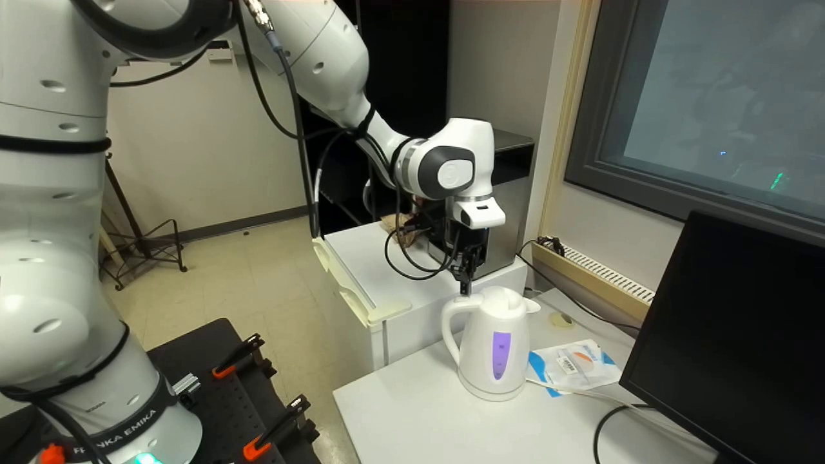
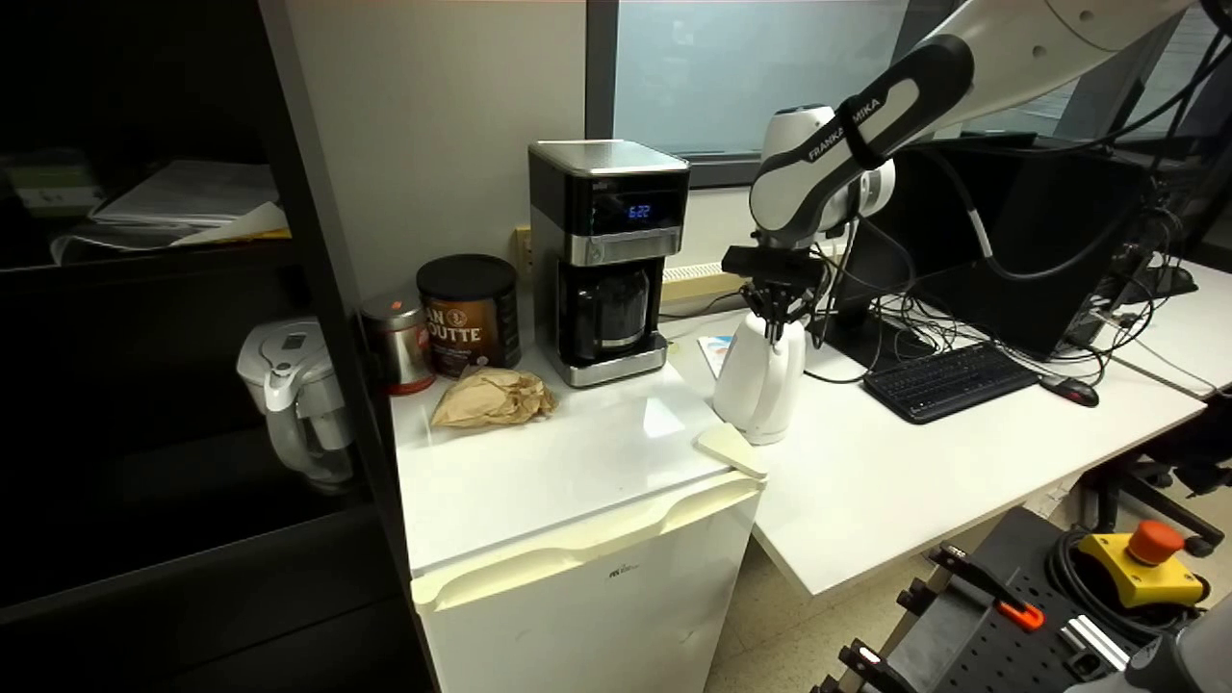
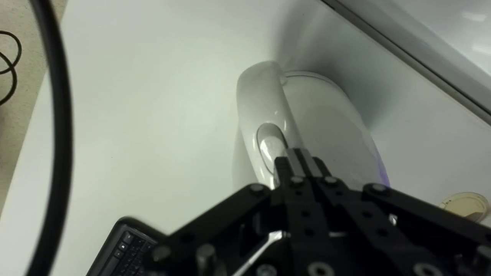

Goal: Press the electric kettle power button to turn it on

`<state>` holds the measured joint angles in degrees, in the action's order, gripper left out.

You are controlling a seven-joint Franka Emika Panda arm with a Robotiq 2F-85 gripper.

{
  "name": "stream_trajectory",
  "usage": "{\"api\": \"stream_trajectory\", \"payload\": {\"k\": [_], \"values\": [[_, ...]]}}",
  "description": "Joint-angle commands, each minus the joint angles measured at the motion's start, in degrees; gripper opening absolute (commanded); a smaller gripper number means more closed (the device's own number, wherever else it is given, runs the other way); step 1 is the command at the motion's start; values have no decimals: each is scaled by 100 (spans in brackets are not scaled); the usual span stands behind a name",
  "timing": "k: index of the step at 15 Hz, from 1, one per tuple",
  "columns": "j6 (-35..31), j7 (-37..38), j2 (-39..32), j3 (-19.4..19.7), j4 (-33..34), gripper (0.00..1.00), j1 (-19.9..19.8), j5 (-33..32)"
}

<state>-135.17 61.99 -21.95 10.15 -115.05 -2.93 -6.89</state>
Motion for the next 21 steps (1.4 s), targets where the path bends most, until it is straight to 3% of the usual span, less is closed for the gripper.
{"api": "stream_trajectory", "payload": {"k": [1, 9, 21], "values": [[-554, -24, 282, 47, -438, 0, 78, 71], [-1281, 44, 1178, 99, -1393, 0, 177, -225], [-1082, 208, 2277, -160, -2191, 0, 17, -840]]}}
